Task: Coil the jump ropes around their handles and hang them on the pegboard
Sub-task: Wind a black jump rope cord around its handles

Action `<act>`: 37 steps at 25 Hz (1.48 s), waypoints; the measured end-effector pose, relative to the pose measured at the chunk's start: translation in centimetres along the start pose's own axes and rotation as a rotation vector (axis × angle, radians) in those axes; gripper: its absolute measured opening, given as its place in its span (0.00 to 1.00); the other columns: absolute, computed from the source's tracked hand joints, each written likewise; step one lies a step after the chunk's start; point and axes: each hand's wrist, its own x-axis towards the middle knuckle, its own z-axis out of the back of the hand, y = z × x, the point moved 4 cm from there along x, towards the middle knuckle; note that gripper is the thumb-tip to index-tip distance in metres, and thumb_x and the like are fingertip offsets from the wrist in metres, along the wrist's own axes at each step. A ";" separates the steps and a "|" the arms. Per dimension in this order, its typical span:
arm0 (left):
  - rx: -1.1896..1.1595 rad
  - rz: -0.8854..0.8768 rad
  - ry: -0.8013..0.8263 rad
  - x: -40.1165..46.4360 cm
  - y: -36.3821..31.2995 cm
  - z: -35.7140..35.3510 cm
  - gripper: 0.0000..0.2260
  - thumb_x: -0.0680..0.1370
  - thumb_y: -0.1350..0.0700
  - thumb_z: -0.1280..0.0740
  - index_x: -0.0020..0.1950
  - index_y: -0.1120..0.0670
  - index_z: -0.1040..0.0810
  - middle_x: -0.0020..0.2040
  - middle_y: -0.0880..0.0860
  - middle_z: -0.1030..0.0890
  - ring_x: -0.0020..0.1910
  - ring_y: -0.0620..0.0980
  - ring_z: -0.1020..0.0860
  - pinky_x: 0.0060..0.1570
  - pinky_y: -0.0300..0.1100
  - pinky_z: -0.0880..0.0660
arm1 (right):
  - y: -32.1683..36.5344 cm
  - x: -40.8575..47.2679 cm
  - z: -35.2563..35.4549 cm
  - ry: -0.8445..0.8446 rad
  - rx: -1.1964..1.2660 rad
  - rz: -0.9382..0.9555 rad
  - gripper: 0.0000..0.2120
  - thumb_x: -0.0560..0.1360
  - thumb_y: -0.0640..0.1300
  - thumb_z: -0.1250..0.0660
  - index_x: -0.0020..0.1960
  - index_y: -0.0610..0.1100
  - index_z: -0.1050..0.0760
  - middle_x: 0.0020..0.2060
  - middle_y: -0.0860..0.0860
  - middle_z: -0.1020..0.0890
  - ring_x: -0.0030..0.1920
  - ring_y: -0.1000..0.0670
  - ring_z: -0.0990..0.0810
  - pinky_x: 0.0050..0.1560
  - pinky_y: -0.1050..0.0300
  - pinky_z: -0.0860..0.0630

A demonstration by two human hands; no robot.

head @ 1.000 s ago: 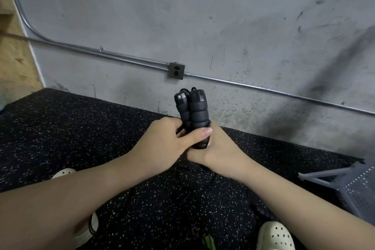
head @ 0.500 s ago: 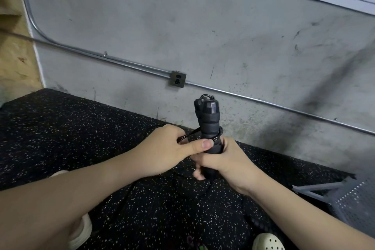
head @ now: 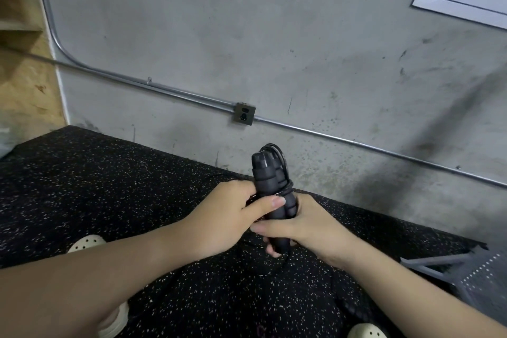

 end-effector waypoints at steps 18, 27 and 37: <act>0.165 0.069 -0.230 -0.1 -1.7 0.3 0.27 0.78 0.34 0.37 0.31 0.54 0.31 0.25 0.46 0.31 0.26 0.44 0.34 0.31 0.44 0.35 | 0.2 -0.2 0.4 -0.310 0.085 0.167 0.04 0.68 0.36 0.31 0.40 0.33 0.23 0.29 0.42 0.27 0.28 0.46 0.30 0.29 0.55 0.32; 0.197 0.132 -0.244 -0.1 -2.5 -0.7 0.31 0.69 0.24 0.33 0.30 0.52 0.34 0.25 0.45 0.32 0.24 0.43 0.33 0.28 0.40 0.35 | -0.8 0.4 -0.4 -0.452 -0.331 0.307 0.08 0.69 0.39 0.38 0.43 0.44 0.20 0.36 0.34 0.21 0.32 0.38 0.28 0.31 0.38 0.28; -0.124 0.035 -0.079 0.1 -1.9 0.0 0.34 0.69 0.23 0.36 0.39 0.55 0.17 0.33 0.55 0.16 0.31 0.47 0.19 0.37 0.46 0.22 | 0.9 -2.1 -1.8 0.197 0.280 0.051 0.15 0.72 0.47 0.24 0.53 0.40 0.22 0.40 0.39 0.19 0.40 0.42 0.18 0.47 0.47 0.22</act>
